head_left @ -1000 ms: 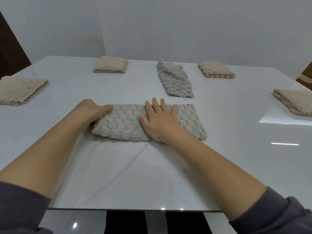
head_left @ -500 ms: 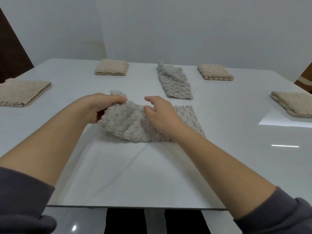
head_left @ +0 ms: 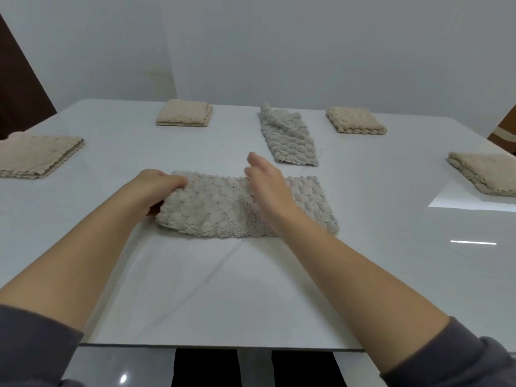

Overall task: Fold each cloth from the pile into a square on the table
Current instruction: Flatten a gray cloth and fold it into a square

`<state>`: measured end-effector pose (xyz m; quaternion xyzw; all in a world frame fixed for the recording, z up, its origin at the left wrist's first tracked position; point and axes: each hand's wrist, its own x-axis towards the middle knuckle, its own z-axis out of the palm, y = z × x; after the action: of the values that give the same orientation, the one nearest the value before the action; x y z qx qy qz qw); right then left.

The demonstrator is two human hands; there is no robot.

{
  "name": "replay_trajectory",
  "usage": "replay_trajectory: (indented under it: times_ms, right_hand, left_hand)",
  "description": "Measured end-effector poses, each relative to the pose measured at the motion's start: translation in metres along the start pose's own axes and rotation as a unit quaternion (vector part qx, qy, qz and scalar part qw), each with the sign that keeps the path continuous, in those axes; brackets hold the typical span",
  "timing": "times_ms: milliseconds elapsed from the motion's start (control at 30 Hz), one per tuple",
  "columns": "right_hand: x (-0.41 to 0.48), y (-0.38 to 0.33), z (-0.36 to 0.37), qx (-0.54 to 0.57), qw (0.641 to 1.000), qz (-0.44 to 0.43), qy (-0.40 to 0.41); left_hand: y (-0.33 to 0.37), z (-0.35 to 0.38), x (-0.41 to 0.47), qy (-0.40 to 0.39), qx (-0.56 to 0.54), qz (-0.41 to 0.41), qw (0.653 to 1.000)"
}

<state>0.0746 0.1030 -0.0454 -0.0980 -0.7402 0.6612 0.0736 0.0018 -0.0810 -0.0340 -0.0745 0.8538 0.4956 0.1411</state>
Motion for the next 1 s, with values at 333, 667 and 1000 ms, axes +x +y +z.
replay_trajectory:
  times_ms: [333,667,1000]
  right_hand:
    - [0.010,0.008,0.012,0.269,0.961,0.046,0.056]
    - [0.026,0.012,0.001,0.520,0.844,0.078,0.110]
    - [0.027,0.024,-0.049,0.492,0.858,0.059,0.137]
  left_hand:
    - [-0.001,0.028,-0.007,0.196,0.305,0.230,0.903]
    - [0.045,0.128,-0.037,-0.087,-0.524,0.073,0.844]
    - [0.008,0.070,-0.009,0.030,-0.546,0.062,0.835]
